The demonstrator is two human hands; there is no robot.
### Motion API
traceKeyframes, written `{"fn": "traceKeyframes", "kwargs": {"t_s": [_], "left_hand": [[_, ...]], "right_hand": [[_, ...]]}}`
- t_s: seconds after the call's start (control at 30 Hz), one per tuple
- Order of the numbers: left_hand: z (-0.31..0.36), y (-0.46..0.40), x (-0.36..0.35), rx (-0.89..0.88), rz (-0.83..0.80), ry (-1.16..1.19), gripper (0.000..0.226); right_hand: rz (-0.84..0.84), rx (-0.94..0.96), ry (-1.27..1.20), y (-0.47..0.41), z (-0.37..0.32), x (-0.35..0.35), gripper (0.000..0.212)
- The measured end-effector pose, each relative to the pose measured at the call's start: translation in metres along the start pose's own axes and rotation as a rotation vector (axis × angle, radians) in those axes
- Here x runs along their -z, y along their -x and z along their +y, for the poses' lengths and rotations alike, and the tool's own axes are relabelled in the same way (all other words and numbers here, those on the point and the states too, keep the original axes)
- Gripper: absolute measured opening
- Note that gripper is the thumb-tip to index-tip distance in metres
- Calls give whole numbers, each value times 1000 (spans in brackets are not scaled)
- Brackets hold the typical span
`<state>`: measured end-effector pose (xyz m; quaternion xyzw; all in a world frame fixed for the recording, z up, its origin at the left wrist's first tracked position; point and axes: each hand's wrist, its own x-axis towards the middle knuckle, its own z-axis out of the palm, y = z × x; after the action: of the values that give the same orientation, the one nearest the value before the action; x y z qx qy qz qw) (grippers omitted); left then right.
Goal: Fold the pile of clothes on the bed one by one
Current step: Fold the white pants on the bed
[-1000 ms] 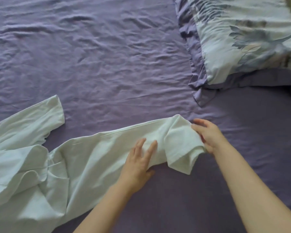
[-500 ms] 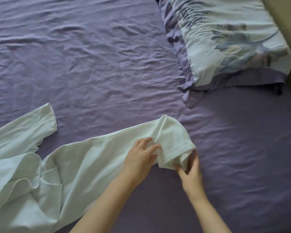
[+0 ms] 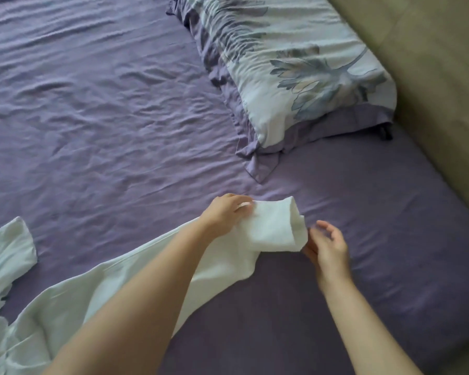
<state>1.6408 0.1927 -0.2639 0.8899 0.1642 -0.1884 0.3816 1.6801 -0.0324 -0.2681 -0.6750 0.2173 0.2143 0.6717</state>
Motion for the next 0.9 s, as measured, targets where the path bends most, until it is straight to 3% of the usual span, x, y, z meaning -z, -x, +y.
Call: {"fn": "traceKeyframes", "kwargs": {"t_s": [0.17, 0.23, 0.33, 0.43, 0.53, 0.6, 0.73, 0.8, 0.9], "left_hand": [[-10, 2, -3, -84, 21, 100, 32], [-12, 1, -6, -78, -27, 8, 37], [-5, -7, -11, 54, -9, -255, 45], [1, -20, -7, 157, 43, -248, 30], [7, -26, -2, 181, 90, 110, 7], [11, -25, 0, 204, 135, 353, 8], [8, -24, 9, 284, 239, 545, 12], [7, -25, 10, 300, 265, 564, 15], [11, -28, 10, 285, 286, 565, 12]], "right_hand": [[-259, 174, 300, 20, 21, 12, 43], [-305, 190, 312, 22, 22, 14, 52], [-436, 263, 461, 12, 22, 27, 60], [-608, 378, 768, 5, 21, 39, 61], [-537, 402, 853, -1, 11, 48, 37], [-488, 380, 815, -7, 5, 57, 40], [-663, 323, 982, -2, 6, 54, 61], [-553, 321, 893, 1, 10, 43, 39], [-280, 197, 476, 0, 0, 28, 4]]}}
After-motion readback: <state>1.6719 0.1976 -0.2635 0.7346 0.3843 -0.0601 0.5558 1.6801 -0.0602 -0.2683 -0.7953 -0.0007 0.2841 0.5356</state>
